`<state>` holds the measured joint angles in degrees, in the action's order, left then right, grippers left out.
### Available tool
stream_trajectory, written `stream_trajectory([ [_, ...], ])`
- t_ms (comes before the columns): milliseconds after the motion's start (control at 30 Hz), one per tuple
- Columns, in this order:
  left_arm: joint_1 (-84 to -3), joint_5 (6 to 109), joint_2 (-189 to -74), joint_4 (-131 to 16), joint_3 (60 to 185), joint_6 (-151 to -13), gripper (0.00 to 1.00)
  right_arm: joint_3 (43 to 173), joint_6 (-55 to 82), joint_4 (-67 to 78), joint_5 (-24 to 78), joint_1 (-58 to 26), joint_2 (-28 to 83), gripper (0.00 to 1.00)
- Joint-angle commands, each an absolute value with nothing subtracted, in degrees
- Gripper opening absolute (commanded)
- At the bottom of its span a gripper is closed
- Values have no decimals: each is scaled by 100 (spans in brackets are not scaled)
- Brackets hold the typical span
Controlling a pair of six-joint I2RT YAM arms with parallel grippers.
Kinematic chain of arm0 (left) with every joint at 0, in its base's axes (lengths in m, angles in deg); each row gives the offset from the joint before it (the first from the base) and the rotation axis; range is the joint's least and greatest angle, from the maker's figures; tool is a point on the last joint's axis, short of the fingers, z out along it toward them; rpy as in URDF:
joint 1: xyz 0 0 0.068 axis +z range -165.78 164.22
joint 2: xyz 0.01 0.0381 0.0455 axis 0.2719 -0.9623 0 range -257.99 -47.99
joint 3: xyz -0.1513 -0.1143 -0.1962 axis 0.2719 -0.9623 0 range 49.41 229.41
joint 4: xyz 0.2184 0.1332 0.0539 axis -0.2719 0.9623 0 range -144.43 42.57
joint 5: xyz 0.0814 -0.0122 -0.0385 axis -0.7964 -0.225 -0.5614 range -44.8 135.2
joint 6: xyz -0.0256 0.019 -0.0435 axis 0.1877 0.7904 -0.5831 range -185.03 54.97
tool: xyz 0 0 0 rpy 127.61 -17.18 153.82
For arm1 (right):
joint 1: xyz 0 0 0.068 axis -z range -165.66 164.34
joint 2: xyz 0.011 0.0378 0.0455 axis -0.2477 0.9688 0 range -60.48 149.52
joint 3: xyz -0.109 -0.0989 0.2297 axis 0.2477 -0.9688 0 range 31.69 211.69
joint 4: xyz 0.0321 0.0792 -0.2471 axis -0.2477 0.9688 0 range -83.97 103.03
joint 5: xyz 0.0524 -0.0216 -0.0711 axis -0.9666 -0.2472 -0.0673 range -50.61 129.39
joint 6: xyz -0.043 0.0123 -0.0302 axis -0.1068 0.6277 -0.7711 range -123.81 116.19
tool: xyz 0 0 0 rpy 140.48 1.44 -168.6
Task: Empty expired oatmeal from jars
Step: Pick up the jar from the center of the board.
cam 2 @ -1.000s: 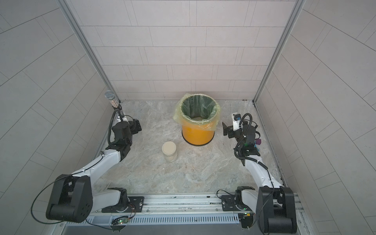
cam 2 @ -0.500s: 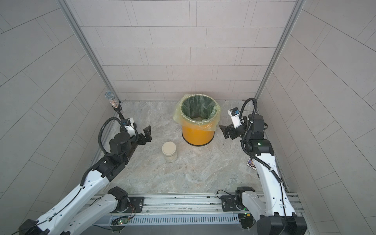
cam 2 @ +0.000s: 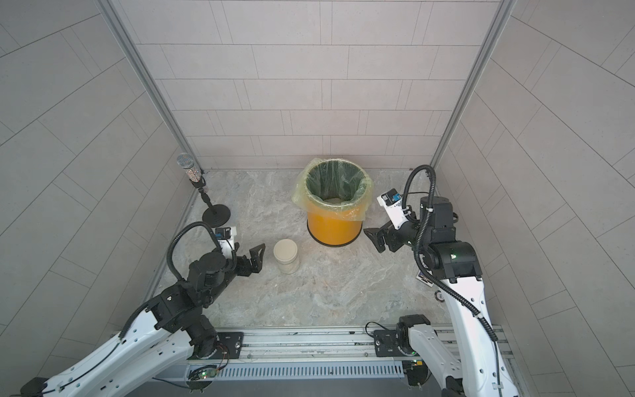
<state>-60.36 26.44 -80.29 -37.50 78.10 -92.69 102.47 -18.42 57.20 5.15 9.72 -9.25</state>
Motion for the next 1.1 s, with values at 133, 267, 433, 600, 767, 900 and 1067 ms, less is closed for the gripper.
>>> stream_trajectory([
  [133, -6724, 2071, -7843, -3695, 7437, -9672, 100, 10705, -1779, 6844, 997, -521, -441, 99],
  [267, -7027, 2001, -7768, -3698, 7253, -9795, 100, 10855, -1784, 6927, 1081, -1177, 88, 99],
  [433, -7325, 1932, -7733, -3890, 6966, -9894, 100, 11078, -1912, 6751, 1437, -1883, 708, 99],
  [600, -7492, 1766, -7672, -4019, 6898, -9870, 100, 11342, -2062, 6518, 1873, -2505, 1467, 99],
  [767, -7543, 1784, -7320, -3896, 6884, -9806, 100, 11495, -2226, 6137, 1916, -2865, 1940, 99],
  [900, -7580, 1740, -6963, -3482, 6849, -9966, 99, 11639, -2341, 5940, 2088, -3176, 2416, 99],
  [1067, -7610, 1597, -6522, -2948, 6726, -10183, 100, 12002, -2318, 5806, 2147, -3313, 2940, 99],
])
